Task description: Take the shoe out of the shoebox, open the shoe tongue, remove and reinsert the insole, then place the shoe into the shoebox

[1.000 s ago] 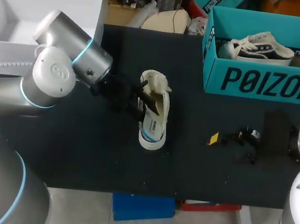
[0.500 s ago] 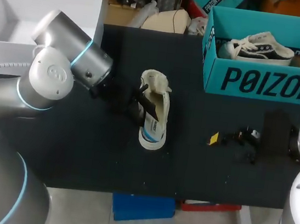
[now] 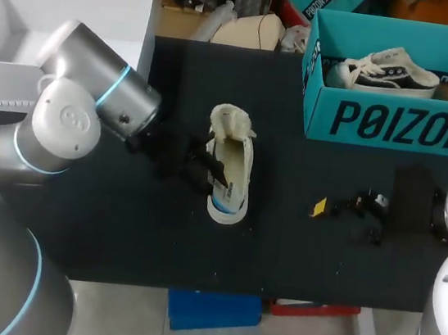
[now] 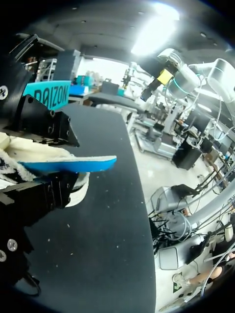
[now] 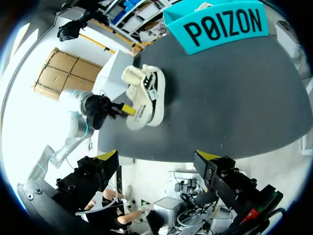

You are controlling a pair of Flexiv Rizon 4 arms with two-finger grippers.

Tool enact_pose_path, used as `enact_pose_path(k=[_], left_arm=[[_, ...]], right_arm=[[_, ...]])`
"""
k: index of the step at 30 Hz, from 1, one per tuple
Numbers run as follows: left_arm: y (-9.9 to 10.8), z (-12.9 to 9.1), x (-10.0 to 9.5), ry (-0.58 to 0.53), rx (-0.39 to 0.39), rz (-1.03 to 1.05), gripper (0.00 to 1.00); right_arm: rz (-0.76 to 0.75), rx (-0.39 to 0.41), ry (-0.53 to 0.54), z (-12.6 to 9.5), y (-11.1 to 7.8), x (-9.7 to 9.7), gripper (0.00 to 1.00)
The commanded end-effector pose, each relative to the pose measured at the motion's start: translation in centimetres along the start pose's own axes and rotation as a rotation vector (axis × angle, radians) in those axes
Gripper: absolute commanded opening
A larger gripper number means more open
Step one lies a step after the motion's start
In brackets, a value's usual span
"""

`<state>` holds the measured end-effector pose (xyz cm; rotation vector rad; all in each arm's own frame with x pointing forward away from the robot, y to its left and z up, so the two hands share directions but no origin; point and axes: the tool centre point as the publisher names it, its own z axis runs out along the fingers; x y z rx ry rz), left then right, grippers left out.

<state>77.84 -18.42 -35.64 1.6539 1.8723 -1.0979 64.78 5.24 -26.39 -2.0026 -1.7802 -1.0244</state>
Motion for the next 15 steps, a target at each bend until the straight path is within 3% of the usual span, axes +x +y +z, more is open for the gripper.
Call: enact_pose_path(k=[1, 15], left_arm=[[-0.2, -0.1, 0.2, 0.007, -0.011, -0.002, 0.02], [1.4, 0.2, 0.5, -0.001, -0.019, -0.027, 0.0]], right_arm=[[0.001, -0.001, -0.003, 0.2, 0.0, 0.1, 1.0], [0.001, -0.001, -0.003, 0.2, 0.0, 0.1, 1.0]])
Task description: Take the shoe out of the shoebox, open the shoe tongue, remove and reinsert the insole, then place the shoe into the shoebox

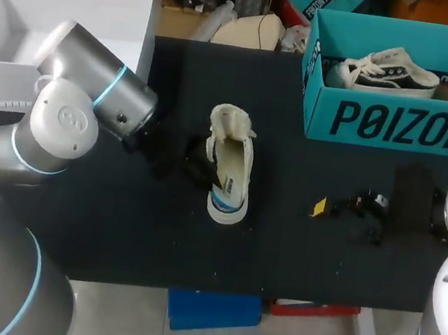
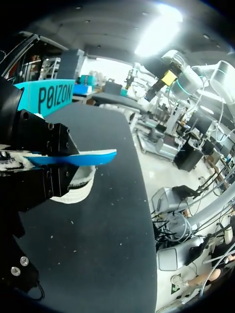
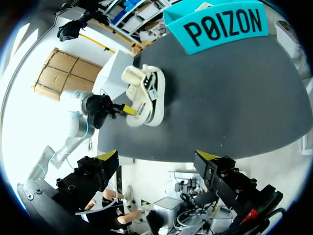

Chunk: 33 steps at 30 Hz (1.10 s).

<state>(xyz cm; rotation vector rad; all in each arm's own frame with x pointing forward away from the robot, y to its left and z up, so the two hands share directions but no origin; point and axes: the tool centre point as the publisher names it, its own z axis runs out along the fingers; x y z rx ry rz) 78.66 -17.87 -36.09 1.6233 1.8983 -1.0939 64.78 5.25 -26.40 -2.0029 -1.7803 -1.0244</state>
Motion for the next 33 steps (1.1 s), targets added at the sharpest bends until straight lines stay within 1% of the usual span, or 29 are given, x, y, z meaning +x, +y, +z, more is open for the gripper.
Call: enact_pose_path(k=[1, 4, 10, 13, 21, 27, 29, 31, 33], left_arm=[[0.8, 0.6, 0.0, 0.004, -0.007, -0.004, 0.0], [1.5, 0.6, -0.1, -0.011, -0.014, -0.014, 0.0], [2.8, 0.8, -0.2, -0.039, -0.07, -0.033, 0.0], [3.2, 0.9, -0.2, -0.056, -0.099, -0.047, 0.0], [3.8, 1.2, 0.0, -0.049, -0.156, -0.064, 0.0], [4.0, 1.5, 0.2, 0.021, -0.19, -0.038, 0.0], [4.0, 1.9, 0.4, 0.069, -0.22, -0.001, 0.0], [3.9, 2.6, 0.8, 0.089, -0.22, 0.003, 0.0], [4.0, 3.1, 1.1, 0.136, -0.241, 0.027, 0.0]], right_arm=[[0.001, 0.0, -0.003, 0.2, 0.0, 0.1, 1.0], [0.001, 0.0, -0.003, 0.2, 0.0, 0.1, 1.0], [0.001, 0.0, -0.003, 0.2, 0.0, 0.1, 1.0], [0.001, 0.0, -0.003, 0.2, 0.0, 0.1, 1.0], [0.001, 0.0, -0.003, 0.2, 0.0, 0.1, 1.0], [0.001, 0.0, -0.003, 0.2, 0.0, 0.1, 1.0], [0.001, 0.0, -0.003, 0.2, 0.0, 0.1, 1.0], [0.001, 0.0, -0.003, 0.2, 0.0, 0.1, 1.0], [0.001, 0.0, -0.003, 0.2, 0.0, 0.1, 1.0]])
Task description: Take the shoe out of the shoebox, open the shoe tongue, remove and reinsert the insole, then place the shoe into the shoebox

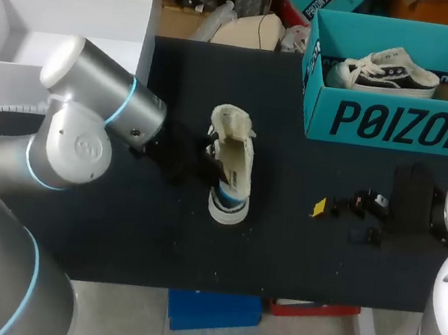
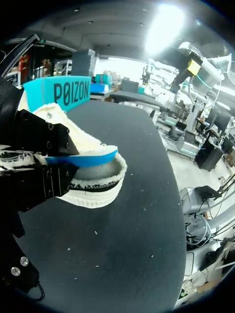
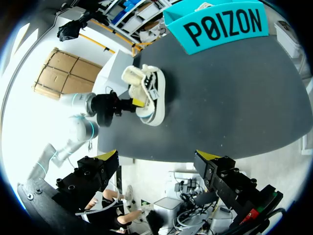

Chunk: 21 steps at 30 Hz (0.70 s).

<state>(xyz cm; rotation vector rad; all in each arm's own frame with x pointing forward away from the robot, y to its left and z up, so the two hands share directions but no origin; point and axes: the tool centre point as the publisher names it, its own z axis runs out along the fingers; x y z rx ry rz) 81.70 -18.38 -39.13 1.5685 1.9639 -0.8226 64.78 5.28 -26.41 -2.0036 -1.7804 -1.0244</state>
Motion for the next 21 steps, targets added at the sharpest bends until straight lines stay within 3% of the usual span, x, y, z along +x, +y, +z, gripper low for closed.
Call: enact_pose_path(k=[1, 10, 21], left_arm=[[-0.2, 1.7, 0.0, 0.092, -0.037, 0.029, 0.0], [-0.1, 2.7, 0.9, 0.178, -0.063, 0.067, 0.0], [1.1, 0.6, 0.6, 0.175, -0.119, 0.069, 0.0]], right_arm=[[0.001, 0.0, -0.002, 0.2, 0.0, 0.1, 1.0], [0.001, 0.0, -0.002, 0.2, 0.0, 0.1, 1.0], [0.001, 0.0, -0.002, 0.2, 0.0, 0.1, 1.0]])
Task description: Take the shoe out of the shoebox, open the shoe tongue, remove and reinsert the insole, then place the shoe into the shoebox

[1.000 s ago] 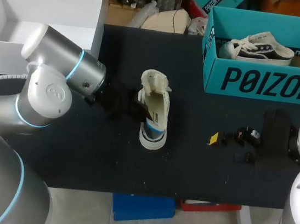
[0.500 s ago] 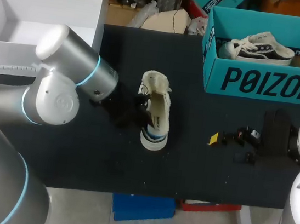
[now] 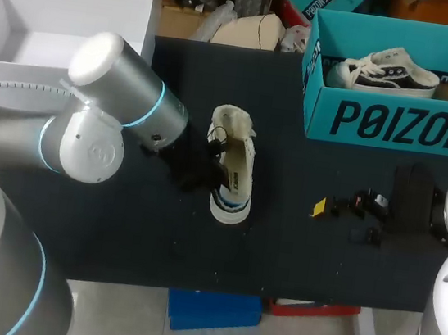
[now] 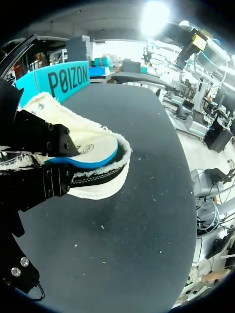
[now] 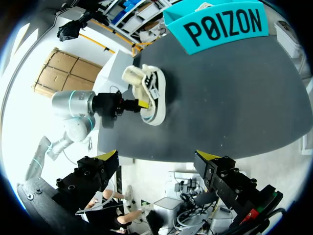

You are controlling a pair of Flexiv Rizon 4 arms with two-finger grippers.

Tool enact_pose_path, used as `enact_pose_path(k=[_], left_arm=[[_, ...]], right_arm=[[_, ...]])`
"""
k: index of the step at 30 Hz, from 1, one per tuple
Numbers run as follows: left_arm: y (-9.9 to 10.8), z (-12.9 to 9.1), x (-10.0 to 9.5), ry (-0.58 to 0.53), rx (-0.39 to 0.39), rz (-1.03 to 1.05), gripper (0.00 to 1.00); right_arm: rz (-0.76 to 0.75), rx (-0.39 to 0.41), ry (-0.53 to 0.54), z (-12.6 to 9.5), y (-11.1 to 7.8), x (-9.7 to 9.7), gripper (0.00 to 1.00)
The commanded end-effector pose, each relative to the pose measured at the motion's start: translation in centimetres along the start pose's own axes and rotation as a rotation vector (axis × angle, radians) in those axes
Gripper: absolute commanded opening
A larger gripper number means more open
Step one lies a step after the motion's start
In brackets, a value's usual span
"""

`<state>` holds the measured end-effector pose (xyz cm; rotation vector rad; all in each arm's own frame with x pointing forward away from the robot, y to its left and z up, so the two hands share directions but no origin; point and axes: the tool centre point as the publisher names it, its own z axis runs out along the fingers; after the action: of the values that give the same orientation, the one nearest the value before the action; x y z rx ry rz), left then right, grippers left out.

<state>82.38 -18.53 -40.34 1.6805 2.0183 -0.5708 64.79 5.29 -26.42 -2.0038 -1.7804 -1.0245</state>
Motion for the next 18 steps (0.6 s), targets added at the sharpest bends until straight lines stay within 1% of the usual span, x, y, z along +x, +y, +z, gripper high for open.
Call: enact_pose_path(k=[1, 4, 6, 9, 13, 18], left_arm=[[0.4, -0.4, 0.1, 0.01, -0.02, -0.002, 0.0], [0.4, -0.1, 0.1, 0.023, -0.022, 0.009, 0.0], [0.4, 0.4, 0.0, 0.067, -0.043, 0.051, 0.0], [0.6, 0.9, -0.3, 0.102, -0.043, 0.103, 0.0], [0.8, 1.5, -0.8, 0.114, -0.039, 0.121, 0.0], [0.4, 2.5, -0.8, 0.119, -0.015, 0.109, 0.0]], right_arm=[[0.001, 0.0, -0.002, 0.2, 0.0, 0.1, 1.0], [0.001, 0.0, -0.002, 0.2, 0.0, 0.1, 1.0], [0.001, 0.0, -0.002, 0.2, 0.0, 0.1, 1.0], [0.001, 0.0, -0.002, 0.2, 0.0, 0.1, 1.0], [0.001, 0.0, -0.002, 0.2, 0.0, 0.1, 1.0], [0.001, 0.0, -0.002, 0.2, 0.0, 0.1, 1.0]])
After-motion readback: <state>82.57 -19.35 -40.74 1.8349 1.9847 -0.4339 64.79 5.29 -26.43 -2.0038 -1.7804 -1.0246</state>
